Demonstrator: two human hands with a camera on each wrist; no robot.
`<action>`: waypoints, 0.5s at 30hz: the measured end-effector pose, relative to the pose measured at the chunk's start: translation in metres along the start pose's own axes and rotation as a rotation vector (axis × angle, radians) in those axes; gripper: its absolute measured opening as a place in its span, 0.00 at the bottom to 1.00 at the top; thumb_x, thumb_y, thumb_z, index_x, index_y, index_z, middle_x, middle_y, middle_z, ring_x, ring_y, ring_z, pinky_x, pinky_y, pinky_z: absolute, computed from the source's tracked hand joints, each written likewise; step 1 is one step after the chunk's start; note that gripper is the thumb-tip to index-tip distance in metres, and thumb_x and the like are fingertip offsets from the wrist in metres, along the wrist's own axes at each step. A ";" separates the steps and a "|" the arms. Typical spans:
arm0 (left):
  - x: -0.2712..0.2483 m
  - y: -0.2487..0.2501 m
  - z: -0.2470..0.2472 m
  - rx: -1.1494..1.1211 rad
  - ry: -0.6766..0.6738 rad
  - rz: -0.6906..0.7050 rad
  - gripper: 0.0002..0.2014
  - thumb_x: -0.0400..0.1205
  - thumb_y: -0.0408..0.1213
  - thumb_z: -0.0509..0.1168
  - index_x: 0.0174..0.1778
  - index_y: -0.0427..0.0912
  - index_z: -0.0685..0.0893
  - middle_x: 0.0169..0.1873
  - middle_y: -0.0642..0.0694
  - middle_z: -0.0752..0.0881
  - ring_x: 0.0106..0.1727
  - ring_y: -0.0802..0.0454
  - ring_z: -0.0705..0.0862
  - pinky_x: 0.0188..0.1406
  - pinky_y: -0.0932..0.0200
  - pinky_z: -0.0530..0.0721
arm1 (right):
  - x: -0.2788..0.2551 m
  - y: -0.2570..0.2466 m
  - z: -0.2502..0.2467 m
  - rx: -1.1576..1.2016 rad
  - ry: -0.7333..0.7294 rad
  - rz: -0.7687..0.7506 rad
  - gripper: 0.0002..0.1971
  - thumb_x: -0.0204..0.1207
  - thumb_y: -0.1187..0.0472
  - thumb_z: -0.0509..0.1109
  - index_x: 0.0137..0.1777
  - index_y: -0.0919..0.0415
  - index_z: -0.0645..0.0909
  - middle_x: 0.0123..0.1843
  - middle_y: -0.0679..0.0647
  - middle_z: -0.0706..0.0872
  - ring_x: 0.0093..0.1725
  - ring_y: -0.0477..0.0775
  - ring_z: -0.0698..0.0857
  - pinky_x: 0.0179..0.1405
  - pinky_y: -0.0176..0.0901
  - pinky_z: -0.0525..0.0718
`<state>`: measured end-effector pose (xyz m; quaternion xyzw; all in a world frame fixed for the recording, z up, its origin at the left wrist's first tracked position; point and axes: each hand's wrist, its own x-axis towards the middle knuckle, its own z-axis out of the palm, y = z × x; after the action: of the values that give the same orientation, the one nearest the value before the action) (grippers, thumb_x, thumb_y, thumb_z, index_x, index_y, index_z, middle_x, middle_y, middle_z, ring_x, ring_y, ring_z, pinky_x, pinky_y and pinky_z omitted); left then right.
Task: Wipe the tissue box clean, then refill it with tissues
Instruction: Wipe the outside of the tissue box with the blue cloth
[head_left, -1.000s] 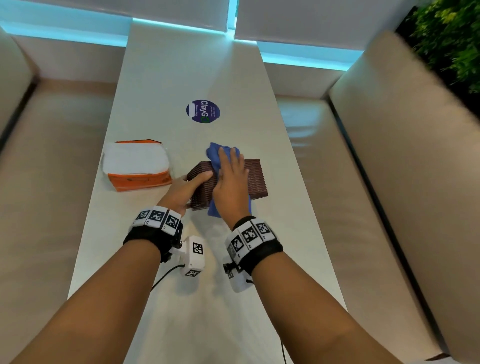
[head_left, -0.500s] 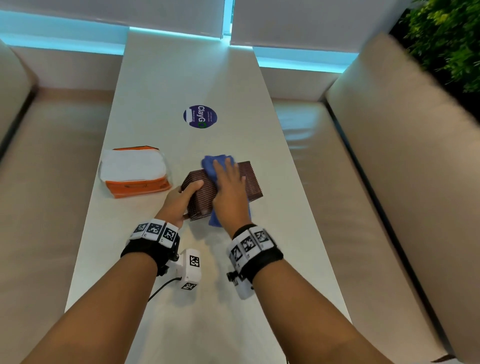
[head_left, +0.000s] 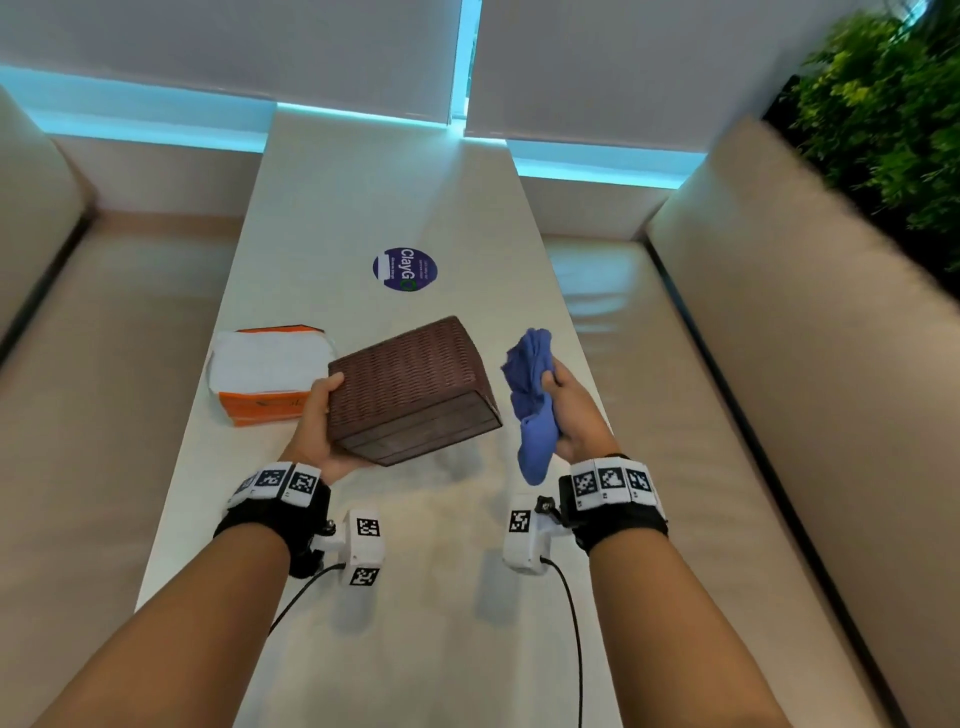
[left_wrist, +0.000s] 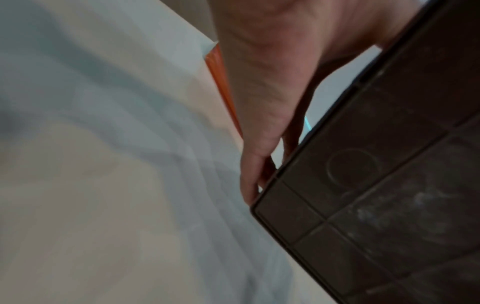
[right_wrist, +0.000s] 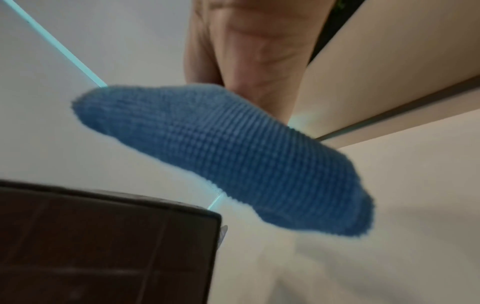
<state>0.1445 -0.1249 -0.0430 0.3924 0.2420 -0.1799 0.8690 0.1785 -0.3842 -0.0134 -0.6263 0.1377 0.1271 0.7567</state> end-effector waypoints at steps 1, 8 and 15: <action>-0.001 -0.001 -0.001 -0.019 -0.042 0.018 0.21 0.58 0.59 0.75 0.41 0.51 0.93 0.43 0.44 0.93 0.46 0.43 0.90 0.48 0.44 0.84 | 0.000 0.002 -0.001 0.039 -0.006 0.001 0.22 0.88 0.61 0.48 0.82 0.57 0.60 0.71 0.59 0.75 0.56 0.51 0.82 0.38 0.34 0.89; 0.012 -0.028 0.004 -0.115 -0.012 -0.039 0.20 0.78 0.43 0.68 0.66 0.39 0.83 0.47 0.39 0.90 0.46 0.43 0.90 0.44 0.50 0.89 | -0.007 0.007 0.019 -0.001 -0.070 -0.031 0.22 0.88 0.60 0.46 0.82 0.58 0.56 0.81 0.54 0.65 0.54 0.52 0.79 0.37 0.35 0.86; 0.010 -0.016 0.028 0.516 -0.062 0.035 0.43 0.64 0.70 0.69 0.66 0.41 0.80 0.54 0.48 0.91 0.51 0.56 0.90 0.42 0.64 0.88 | -0.017 0.005 0.032 -0.451 0.039 -0.242 0.22 0.87 0.66 0.50 0.80 0.58 0.64 0.79 0.55 0.71 0.77 0.54 0.71 0.78 0.45 0.68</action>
<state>0.1525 -0.1577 -0.0422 0.5995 0.1546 -0.2325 0.7501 0.1629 -0.3519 -0.0059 -0.7934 0.0444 0.0510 0.6050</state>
